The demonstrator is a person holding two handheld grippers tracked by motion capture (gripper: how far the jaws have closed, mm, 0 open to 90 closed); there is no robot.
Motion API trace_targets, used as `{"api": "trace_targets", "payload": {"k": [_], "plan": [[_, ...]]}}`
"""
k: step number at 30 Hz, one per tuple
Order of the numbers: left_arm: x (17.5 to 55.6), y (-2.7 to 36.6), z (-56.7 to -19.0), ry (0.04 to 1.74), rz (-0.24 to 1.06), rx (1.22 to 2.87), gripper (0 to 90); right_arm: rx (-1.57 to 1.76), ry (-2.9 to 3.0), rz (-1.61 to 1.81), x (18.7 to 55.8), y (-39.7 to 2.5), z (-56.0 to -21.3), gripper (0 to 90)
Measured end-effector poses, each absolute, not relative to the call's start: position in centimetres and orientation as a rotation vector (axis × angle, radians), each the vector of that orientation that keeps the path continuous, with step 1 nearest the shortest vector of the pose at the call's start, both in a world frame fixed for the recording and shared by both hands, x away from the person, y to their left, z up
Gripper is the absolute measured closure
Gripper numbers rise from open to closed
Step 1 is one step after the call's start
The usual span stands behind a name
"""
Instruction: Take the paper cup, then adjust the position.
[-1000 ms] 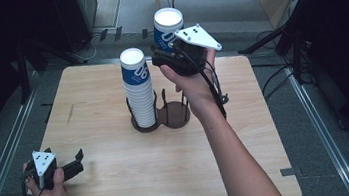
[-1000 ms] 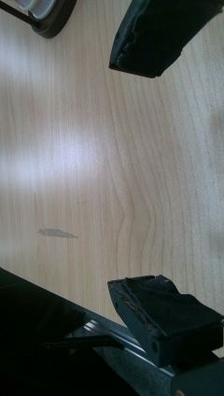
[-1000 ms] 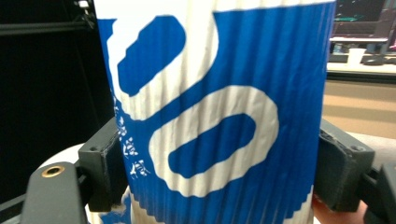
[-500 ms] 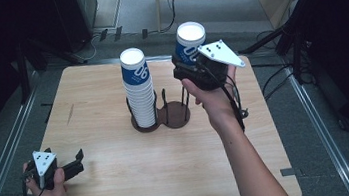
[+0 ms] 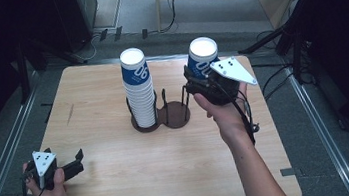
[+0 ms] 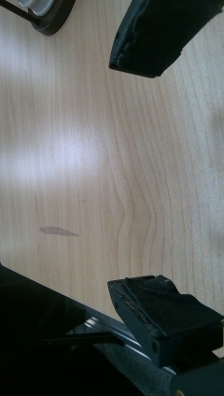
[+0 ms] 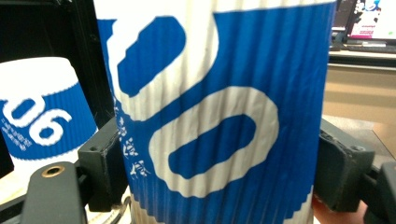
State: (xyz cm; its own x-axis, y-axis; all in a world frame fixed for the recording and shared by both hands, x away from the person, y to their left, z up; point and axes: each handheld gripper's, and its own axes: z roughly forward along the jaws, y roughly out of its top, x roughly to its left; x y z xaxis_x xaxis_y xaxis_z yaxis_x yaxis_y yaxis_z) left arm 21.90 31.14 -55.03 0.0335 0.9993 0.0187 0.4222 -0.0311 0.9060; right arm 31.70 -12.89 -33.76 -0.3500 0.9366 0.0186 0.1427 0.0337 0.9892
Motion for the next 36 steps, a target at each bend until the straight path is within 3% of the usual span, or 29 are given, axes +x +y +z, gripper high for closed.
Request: {"api": "trace_targets", "payload": {"k": [36], "plan": [[21.6, 31.4, -55.0, 1.463, 0.935, 1.543, 0.0, 1.231, 1.57, 1.362, 26.5, -17.6, -41.1, 18.9]]}}
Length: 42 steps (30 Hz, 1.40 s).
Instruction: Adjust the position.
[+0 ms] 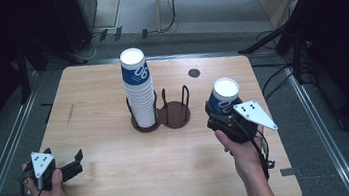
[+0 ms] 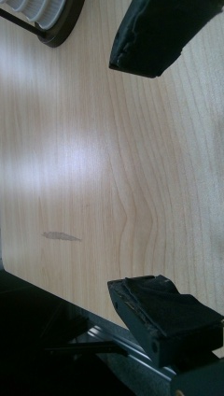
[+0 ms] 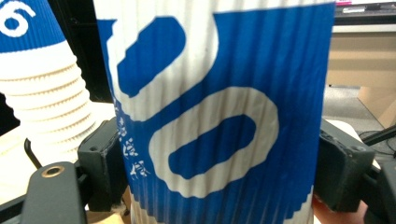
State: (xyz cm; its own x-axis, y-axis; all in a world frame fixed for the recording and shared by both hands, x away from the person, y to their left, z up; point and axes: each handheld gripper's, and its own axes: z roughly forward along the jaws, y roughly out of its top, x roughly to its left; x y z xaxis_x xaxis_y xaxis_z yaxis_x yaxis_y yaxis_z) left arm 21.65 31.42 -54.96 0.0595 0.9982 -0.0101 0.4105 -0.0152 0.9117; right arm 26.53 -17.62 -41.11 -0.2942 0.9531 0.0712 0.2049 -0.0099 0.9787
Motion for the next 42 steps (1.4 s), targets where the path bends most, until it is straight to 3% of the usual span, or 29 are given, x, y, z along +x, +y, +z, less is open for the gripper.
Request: {"api": "trace_targets", "payload": {"k": [15, 19, 42], "plan": [[21.5, 31.1, -53.9, 1.45, 0.868, 1.504, 0.0, 1.27, 1.603, 1.326, 26.1, -17.6, -43.7, 18.9], [21.7, 30.2, -53.3, 1.444, 0.816, 1.492, 0.0, 1.284, 1.605, 1.333, 25.8, -17.5, -44.0, 18.9], [22.7, 24.0, -49.5, 1.275, 0.835, 1.593, 0.0, 1.288, 1.638, 1.317, 25.9, -17.0, -45.8, 18.9]]}}
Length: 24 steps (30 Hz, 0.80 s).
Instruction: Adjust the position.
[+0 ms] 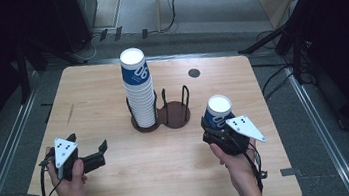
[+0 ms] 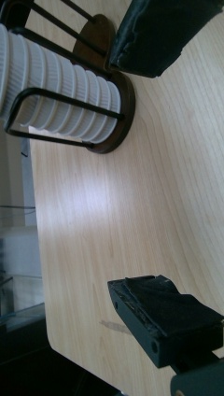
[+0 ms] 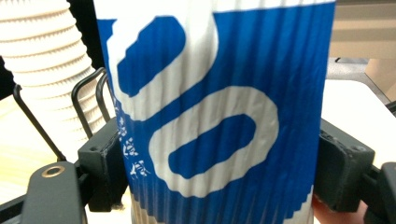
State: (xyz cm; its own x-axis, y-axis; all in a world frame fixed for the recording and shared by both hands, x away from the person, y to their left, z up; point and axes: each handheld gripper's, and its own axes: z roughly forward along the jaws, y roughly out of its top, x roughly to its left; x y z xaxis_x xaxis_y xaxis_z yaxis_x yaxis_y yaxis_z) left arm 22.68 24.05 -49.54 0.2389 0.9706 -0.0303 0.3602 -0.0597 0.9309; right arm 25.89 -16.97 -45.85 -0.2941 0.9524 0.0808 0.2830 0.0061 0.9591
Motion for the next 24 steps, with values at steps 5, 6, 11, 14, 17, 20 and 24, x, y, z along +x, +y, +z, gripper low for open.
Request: {"api": "trace_targets", "payload": {"k": [5, 6, 11, 14, 17, 20, 24], "plan": [[22.9, 22.9, -49.0, 1.241, 0.807, 1.606, 0.0, 1.284, 1.65, 1.323, 26.0, -16.6, -46.1, 18.9], [22.9, 22.7, -49.0, 1.234, 0.798, 1.615, 0.0, 1.277, 1.648, 1.335, 26.0, -16.6, -46.1, 18.9], [23.1, 21.4, -48.9, 1.2, 0.767, 1.641, 0.0, 1.268, 1.657, 1.346, 25.9, -16.2, -46.4, 18.9], [23.3, 20.6, -48.9, 1.186, 0.748, 1.652, 0.0, 1.266, 1.666, 1.335, 25.9, -15.9, -46.5, 19.0], [23.5, 19.9, -48.7, 1.164, 0.732, 1.679, 0.0, 1.258, 1.672, 1.333, 25.9, -15.8, -46.8, 19.0], [23.7, 19.3, -48.4, 1.149, 0.713, 1.686, 0.0, 1.249, 1.68, 1.324, 26.0, -15.6, -47.1, 19.0], [24.1, 18.3, -48.4, 1.126, 0.698, 1.704, 0.0, 1.244, 1.689, 1.324, 25.9, -15.3, -47.4, 19.0]]}}
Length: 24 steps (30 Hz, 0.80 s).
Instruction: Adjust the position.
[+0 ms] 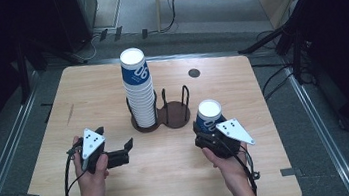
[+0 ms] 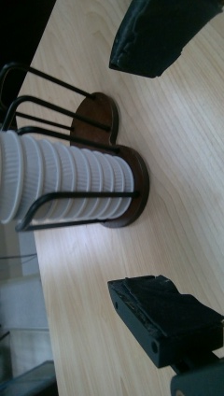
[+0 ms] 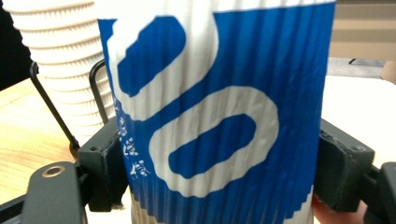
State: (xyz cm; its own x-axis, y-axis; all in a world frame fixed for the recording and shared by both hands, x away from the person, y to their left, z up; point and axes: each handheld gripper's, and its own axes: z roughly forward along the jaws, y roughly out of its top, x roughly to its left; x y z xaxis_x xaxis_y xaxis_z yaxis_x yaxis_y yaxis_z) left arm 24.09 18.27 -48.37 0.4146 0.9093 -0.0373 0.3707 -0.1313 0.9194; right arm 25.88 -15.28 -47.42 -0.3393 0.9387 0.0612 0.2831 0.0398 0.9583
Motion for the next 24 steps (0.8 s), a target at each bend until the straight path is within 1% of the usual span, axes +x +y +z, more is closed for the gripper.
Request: {"api": "trace_targets", "payload": {"k": [5, 10, 15, 18, 24], "plan": [[24.3, 17.3, -48.5, 1.089, 0.682, 1.732, 0.0, 1.235, 1.706, 1.308, 25.9, -14.9, -47.9, 19.0], [24.3, 16.4, -48.5, 1.059, 0.617, 1.742, 0.0, 1.214, 1.739, 1.281, 25.7, -14.2, -48.8, 19.0], [24.1, 15.3, -48.1, 1.033, 0.601, 1.773, 0.0, 1.16, 1.776, 1.242, 25.4, -13.1, -49.4, 19.0], [23.8, 15.1, -47.8, 0.998, 0.55, 1.768, 0.0, 1.122, 1.791, 1.222, 25.2, -12.6, -49.6, 19.0], [23.4, 14.7, -47.4, 0.929, 0.487, 1.779, 0.0, 1.068, 1.808, 1.188, 25.0, -12.1, -50.1, 18.9]]}}
